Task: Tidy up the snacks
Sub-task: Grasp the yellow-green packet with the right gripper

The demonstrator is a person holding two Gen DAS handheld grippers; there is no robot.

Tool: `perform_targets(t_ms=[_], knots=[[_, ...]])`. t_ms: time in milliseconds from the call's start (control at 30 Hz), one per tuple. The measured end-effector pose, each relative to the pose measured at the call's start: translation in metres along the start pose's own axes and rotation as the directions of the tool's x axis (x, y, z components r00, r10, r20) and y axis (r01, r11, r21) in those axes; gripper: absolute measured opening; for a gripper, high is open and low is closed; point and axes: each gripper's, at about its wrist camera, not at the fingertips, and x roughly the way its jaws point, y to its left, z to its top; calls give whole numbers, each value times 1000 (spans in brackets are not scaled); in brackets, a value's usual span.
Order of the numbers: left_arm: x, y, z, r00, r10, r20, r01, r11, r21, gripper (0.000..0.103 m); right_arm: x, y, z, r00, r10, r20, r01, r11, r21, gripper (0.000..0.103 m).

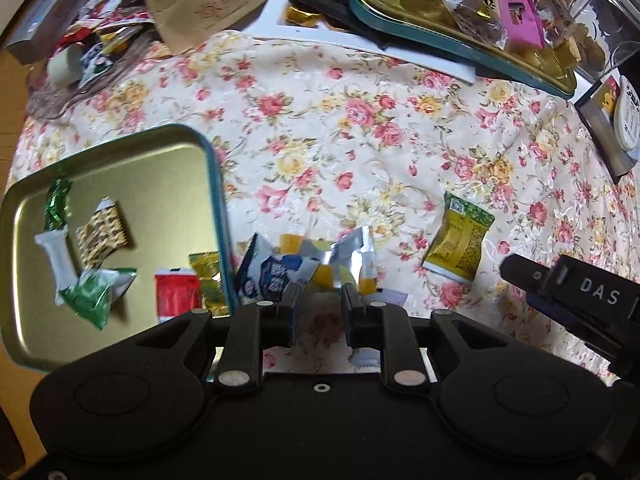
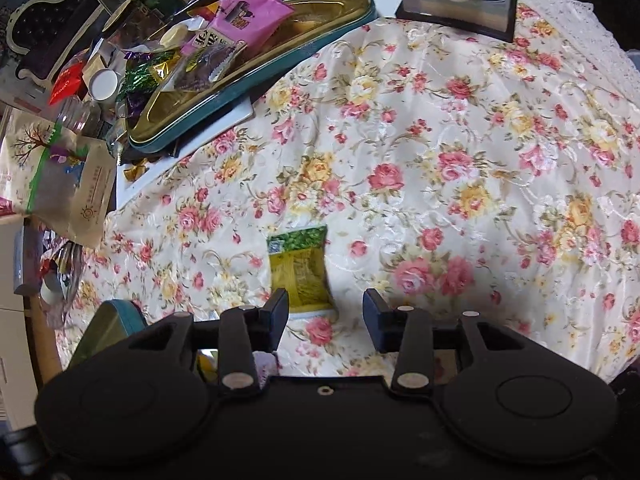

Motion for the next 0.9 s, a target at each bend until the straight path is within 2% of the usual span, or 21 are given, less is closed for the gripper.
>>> perform_targets(t_ms=[167, 433, 533, 667, 900], knots=[[7, 4, 16, 1000, -14, -18, 13, 1000, -10, 29, 19, 17, 6, 1000, -3, -5, 3, 1000, -13, 49], [17, 24, 27, 996, -65, -58, 60, 995, -81, 29, 55, 24, 8, 998, -43, -40, 45, 998, 52, 52], [19, 30, 24, 996, -62, -66, 57, 995, -81, 29, 67, 30, 3, 996, -80, -35, 81, 996, 29, 53], [25, 37, 21, 991, -94, -90, 83, 989, -119, 29, 70, 43, -1, 993, -120, 2, 119, 991, -63, 47], [31, 37, 11, 995, -2, -100, -11, 991, -133, 29, 75, 52, -7, 987, -158, 32, 162, 974, -161, 39]])
